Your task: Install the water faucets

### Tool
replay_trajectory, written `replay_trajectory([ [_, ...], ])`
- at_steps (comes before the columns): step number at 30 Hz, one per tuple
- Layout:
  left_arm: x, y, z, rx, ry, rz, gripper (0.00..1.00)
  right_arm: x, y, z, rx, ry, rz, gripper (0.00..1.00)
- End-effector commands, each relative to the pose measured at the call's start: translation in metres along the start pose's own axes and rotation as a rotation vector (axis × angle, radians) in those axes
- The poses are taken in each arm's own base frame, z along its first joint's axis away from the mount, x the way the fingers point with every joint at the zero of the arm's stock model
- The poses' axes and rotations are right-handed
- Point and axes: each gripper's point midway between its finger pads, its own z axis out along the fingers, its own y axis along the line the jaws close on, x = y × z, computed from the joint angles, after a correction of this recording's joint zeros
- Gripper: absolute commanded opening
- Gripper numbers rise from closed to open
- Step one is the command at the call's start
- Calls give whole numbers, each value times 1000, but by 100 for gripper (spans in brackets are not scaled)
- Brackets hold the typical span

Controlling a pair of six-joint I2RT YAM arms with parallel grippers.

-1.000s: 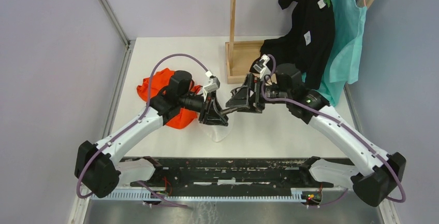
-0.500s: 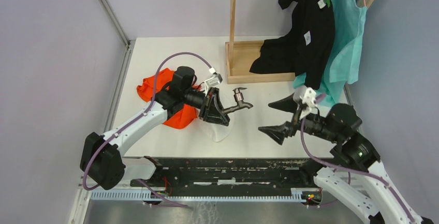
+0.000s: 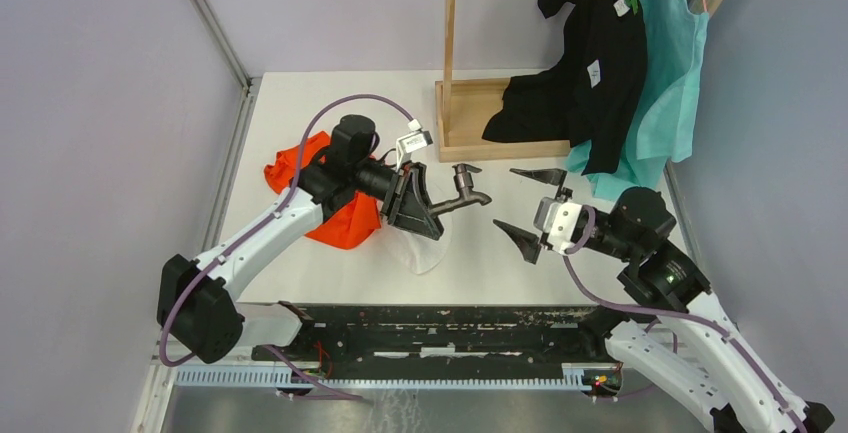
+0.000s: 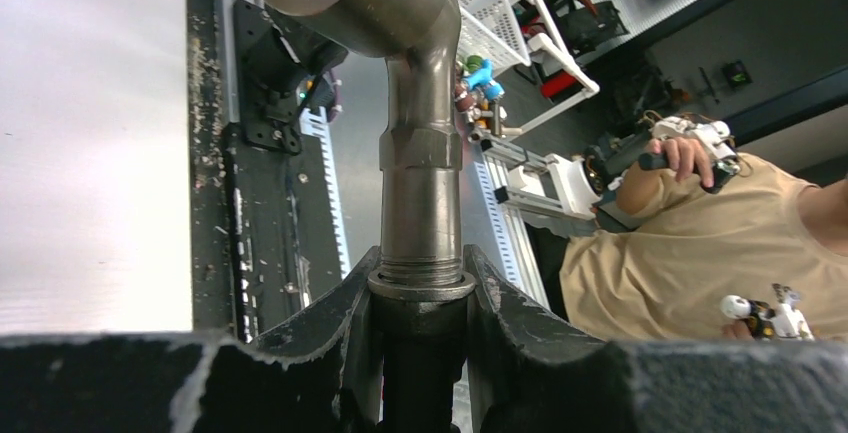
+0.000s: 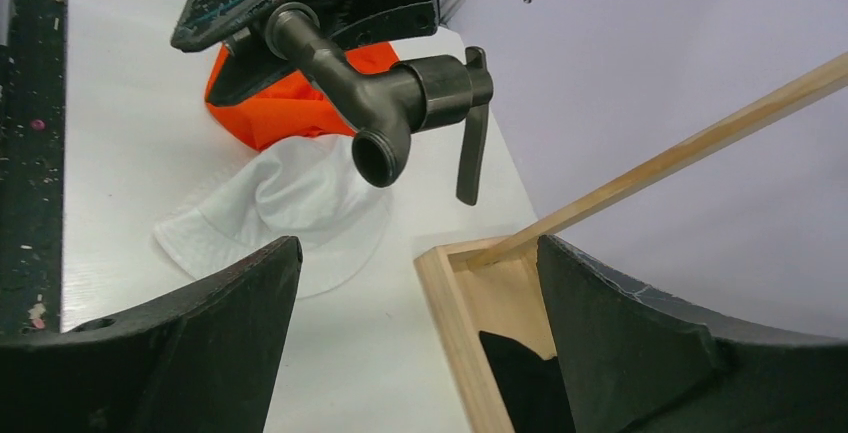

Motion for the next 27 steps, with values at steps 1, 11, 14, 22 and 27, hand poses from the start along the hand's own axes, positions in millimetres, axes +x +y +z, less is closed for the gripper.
replay_trajectory([
  [1, -11, -27, -3, 77, 18, 6, 3, -31, -24, 3, 53, -99, -154, 93],
  [11, -13, -17, -2, 36, 0, 11, 3, -40, -7, 18, -54, -176, -91, 78],
  [14, -13, -17, -2, 36, 0, 15, 3, -39, -2, 24, -77, -182, -79, 75],
  [22, -12, -15, -1, 34, 0, 21, 3, -37, 1, 37, -123, -184, -43, 67],
  [27, -10, -13, -1, 32, 0, 23, 3, -34, 2, 40, -131, -177, -29, 57],
])
